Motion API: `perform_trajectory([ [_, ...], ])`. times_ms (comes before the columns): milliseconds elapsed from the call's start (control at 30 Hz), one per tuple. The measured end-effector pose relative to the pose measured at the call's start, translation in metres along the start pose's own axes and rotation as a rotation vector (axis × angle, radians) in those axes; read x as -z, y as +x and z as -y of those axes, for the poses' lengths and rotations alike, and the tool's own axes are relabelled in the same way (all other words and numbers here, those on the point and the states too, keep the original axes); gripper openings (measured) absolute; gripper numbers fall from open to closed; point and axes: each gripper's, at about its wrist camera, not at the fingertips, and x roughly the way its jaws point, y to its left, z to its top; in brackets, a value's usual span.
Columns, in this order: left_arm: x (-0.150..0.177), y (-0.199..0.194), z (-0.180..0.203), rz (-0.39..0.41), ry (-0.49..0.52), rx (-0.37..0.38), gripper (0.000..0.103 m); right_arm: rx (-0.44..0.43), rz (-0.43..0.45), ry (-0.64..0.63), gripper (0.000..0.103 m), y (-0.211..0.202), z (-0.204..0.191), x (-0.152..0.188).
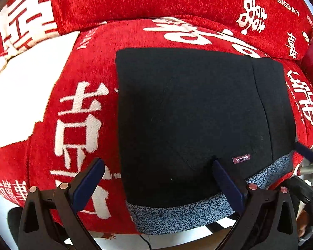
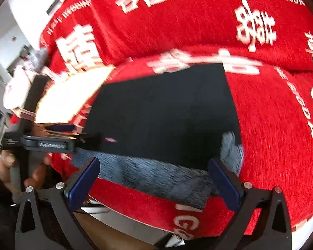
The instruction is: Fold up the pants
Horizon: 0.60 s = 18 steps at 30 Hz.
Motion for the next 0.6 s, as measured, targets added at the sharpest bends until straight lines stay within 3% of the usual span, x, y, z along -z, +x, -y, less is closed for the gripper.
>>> perform_trajectory([
  [67,0.0,0.0,-0.003,-0.005,-0.012,0.009,0.103,0.009,-0.027,0.021,0.103,0.003,0.006,-0.003],
  [167,0.001,0.001,-0.002,-0.001,-0.006,-0.004,0.103,-0.01,0.054,0.028,0.103,-0.015,0.006,-0.022],
  [300,0.0,0.001,0.002,0.006,0.0,-0.026,0.103,0.086,0.101,-0.05,0.103,-0.012,-0.004,-0.066],
  [367,0.001,0.0,0.004,0.01,0.003,-0.034,0.103,0.082,0.097,-0.073,0.103,-0.002,-0.01,-0.087],
  [467,0.001,0.0,0.006,0.01,0.001,-0.043,0.103,0.022,0.046,-0.086,0.103,0.028,-0.016,-0.117],
  [600,0.0,-0.001,0.008,0.016,0.008,-0.047,0.103,0.1,-0.105,-0.059,0.103,0.08,-0.001,-0.128],
])
